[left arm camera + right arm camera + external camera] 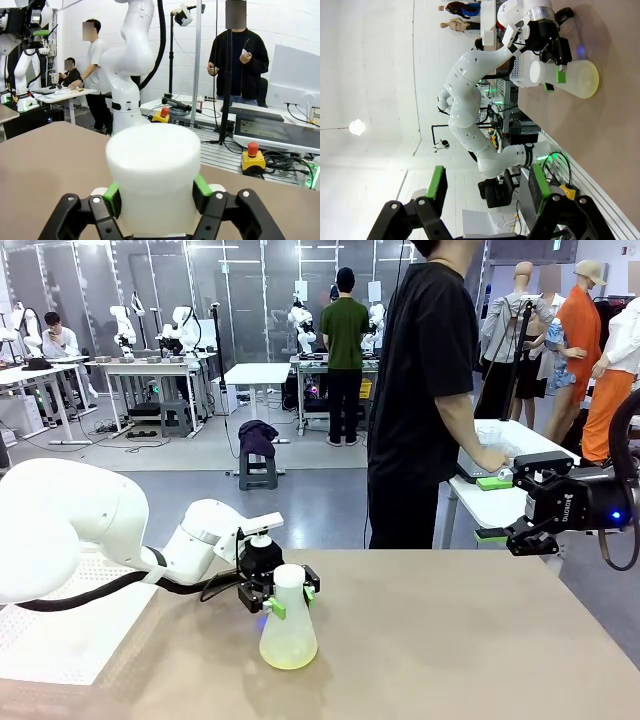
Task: Prepare the solutions needed for the experiment.
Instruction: When the human places the Big flask in the center of the table, pick up the Big flask and place it in the left Organizing basket.
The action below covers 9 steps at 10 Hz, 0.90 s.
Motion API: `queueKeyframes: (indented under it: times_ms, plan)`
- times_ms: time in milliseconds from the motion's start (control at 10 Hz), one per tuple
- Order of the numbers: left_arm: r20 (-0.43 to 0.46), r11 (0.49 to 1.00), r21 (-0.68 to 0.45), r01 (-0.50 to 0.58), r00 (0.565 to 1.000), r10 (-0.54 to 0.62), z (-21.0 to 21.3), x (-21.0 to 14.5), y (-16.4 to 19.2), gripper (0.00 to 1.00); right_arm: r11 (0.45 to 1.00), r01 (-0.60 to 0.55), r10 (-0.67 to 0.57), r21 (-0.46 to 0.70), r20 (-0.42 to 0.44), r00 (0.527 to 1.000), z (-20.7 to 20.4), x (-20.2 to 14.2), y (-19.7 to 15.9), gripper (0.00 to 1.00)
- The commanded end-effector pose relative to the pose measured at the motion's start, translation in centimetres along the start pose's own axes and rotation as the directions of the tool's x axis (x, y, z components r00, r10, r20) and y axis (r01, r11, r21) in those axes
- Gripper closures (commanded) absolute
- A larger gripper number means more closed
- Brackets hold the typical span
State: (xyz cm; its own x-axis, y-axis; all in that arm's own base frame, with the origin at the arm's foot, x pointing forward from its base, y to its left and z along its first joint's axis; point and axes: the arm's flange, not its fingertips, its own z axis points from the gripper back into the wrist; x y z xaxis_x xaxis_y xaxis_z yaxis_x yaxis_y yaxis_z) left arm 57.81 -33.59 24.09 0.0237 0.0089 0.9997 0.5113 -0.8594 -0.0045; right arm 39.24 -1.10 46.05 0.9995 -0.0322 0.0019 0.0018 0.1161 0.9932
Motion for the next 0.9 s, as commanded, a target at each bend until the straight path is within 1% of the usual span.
queueKeyframes:
  times_ms: [0,100,200,300,400,500,600,800]
  plan:
    - [0.005,0.999,0.042,-0.006,1.000,0.005,-0.5,0.7,-0.1,0.74,1.000,-0.009,0.009,0.011,0.001,1.000,0.1,0.0,0.2,0.17]
    - [0.004,0.999,0.048,0.002,1.000,-0.002,-0.4,0.8,-0.1,0.78,1.000,-0.009,0.009,0.011,0.001,1.000,0.1,0.0,0.2,0.17]
    - [0.005,0.999,0.048,0.001,1.000,-0.002,-0.5,0.8,-0.1,0.93,1.000,-0.009,0.009,0.011,0.001,1.000,0.1,0.0,0.2,0.17]
    - [0.004,0.999,0.047,-0.001,1.000,0.001,-0.5,0.9,-0.2,0.98,1.000,-0.009,0.009,0.011,0.001,1.000,0.1,0.0,0.2,0.17]
    - [0.004,0.999,0.046,0.008,1.000,-0.009,-0.8,1.1,-0.3,1.00,1.000,-0.009,0.009,0.011,0.001,1.000,0.1,0.0,0.2,0.17]
    - [-0.001,0.999,0.043,0.001,1.000,-0.001,-1.0,1.6,-0.5,1.00,1.000,-0.009,0.009,0.011,0.001,1.000,0.1,0.0,0.2,0.17]
    - [-0.015,0.998,0.068,0.005,1.000,-0.004,-1.0,2.5,-0.6,1.00,1.000,-0.009,0.009,0.011,0.001,1.000,0.1,0.0,0.2,0.17]
    - [-0.050,1.000,0.019,-0.014,0.999,0.015,-1.9,4.5,-1.2,1.00,1.000,-0.009,0.009,0.011,0.001,1.000,0.1,0.0,0.2,0.17]
